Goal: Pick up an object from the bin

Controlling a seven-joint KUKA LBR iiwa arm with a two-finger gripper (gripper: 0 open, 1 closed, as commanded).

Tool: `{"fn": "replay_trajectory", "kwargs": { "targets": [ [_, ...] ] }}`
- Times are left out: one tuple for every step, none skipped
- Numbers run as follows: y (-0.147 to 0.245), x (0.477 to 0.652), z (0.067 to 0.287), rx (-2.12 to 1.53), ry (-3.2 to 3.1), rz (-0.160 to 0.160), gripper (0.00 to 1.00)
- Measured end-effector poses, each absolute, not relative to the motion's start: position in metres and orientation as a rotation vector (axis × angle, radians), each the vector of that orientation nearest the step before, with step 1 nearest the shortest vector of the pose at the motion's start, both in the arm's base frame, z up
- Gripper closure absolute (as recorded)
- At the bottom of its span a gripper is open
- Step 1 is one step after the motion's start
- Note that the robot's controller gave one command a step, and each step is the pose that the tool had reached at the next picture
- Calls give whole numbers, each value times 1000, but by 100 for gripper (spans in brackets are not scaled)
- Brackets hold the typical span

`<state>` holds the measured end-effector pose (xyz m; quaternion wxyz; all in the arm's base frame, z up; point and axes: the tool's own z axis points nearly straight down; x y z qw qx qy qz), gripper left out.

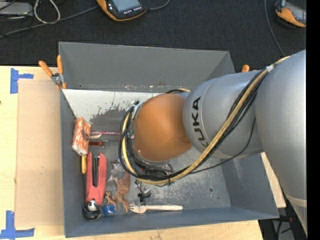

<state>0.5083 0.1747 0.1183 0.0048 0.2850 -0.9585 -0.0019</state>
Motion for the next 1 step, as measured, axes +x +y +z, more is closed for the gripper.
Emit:
{"fn": "replay_trajectory", "kwargs": {
  "targets": [
    [159,524,68,1090,-2949,-6,0]
  ]
}}
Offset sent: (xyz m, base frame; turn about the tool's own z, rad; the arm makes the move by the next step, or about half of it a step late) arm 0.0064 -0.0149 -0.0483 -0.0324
